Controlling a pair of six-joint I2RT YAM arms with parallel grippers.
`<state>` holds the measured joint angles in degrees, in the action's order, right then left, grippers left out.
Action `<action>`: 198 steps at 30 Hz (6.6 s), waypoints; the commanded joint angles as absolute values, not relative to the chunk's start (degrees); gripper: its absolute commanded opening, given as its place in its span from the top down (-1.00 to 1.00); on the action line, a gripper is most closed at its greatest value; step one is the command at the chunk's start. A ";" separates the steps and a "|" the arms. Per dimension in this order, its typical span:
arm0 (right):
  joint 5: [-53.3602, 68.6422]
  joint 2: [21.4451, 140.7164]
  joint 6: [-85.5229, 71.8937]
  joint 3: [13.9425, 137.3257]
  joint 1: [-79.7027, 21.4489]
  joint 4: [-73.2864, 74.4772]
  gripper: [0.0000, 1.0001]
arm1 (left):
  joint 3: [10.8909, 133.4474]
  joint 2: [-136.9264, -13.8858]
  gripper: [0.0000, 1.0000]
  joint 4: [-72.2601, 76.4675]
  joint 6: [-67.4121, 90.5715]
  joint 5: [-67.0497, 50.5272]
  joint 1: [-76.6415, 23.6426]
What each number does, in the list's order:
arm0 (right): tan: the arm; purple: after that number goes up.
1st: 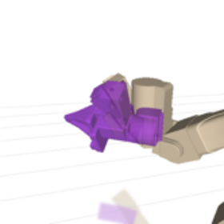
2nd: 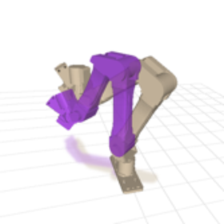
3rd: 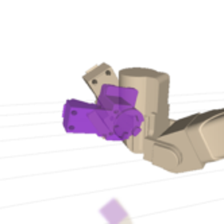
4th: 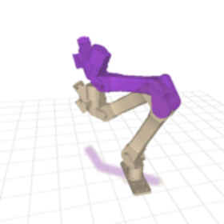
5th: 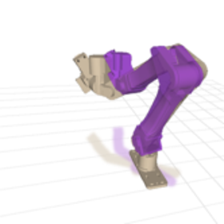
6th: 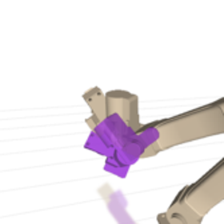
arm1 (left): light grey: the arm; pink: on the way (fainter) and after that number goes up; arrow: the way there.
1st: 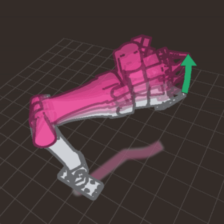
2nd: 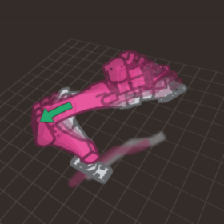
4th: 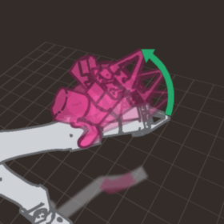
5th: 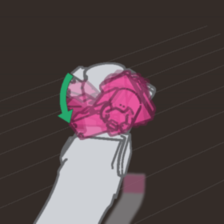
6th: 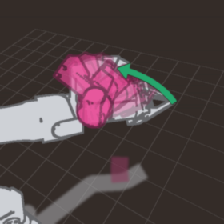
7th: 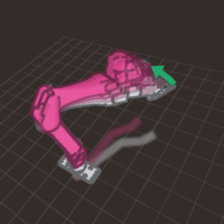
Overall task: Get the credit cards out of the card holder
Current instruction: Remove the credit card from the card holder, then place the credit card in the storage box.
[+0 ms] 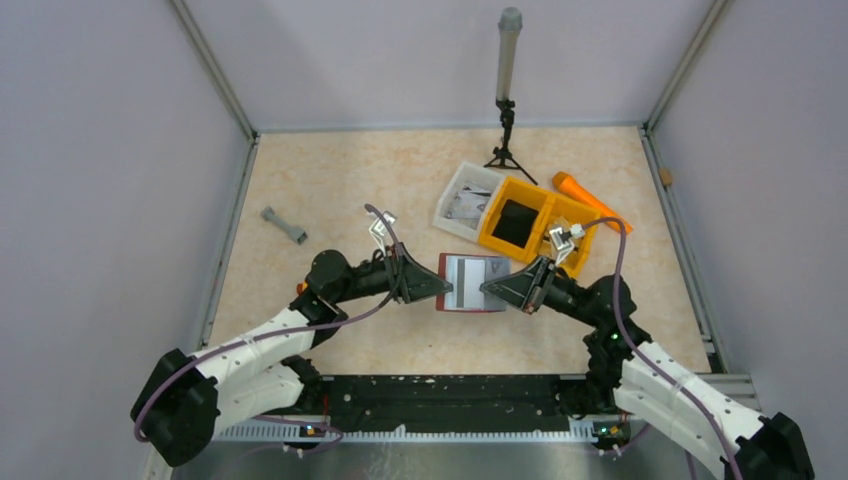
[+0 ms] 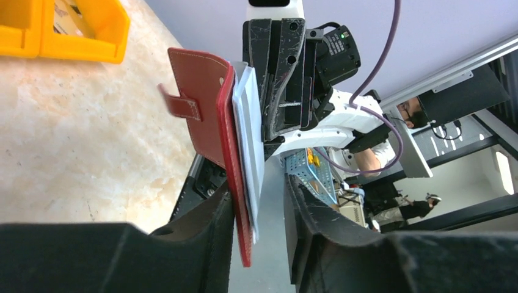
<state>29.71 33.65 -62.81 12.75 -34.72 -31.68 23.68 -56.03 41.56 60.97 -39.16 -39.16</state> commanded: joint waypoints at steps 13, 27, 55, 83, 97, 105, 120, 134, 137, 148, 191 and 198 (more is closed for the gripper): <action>33.38 37.40 -66.81 12.44 -34.19 -44.69 0.69 | 24.96 -61.46 1.00 52.10 63.06 -40.49 -40.34; 33.93 39.00 -69.17 12.37 -34.19 -49.41 0.34 | 24.95 -64.12 1.00 57.75 66.29 -42.77 -40.83; 33.40 34.41 -70.66 10.66 -33.49 -46.38 1.00 | 23.88 -63.13 0.60 55.63 65.81 -41.82 -39.90; 33.75 31.40 -71.27 4.13 -30.09 -44.57 1.00 | 20.66 -66.82 1.00 63.58 69.52 -41.49 -38.77; 35.88 35.26 -71.45 5.38 -29.67 -48.63 0.55 | 21.79 -69.60 1.00 67.29 72.60 -43.21 -38.71; 35.65 36.56 -71.16 5.74 -29.63 -47.96 1.00 | 21.16 -69.36 1.00 68.90 72.45 -42.62 -38.09; 20.92 25.69 -44.68 23.20 -24.13 1.22 1.00 | 27.17 -52.58 1.00 23.40 54.71 -38.35 -28.29; -5.04 54.79 1.17 52.99 -24.18 27.55 1.00 | 43.38 -47.92 1.00 -7.94 41.31 -30.04 -27.43; -0.93 56.96 7.72 51.81 -24.53 20.11 1.00 | 45.40 -47.21 1.00 -12.50 39.68 -27.00 -27.10; -7.25 81.84 25.32 70.96 -35.83 13.51 1.00 | 45.59 -44.65 1.00 -17.65 38.25 -20.61 -25.47; -24.29 108.30 29.40 88.87 -42.01 16.74 -0.31 | 45.15 -41.01 1.00 -22.41 37.30 -17.15 -23.91; -10.18 90.48 15.74 74.24 -41.93 11.45 -0.33 | 44.47 -40.74 1.00 -20.93 37.95 -20.65 -23.91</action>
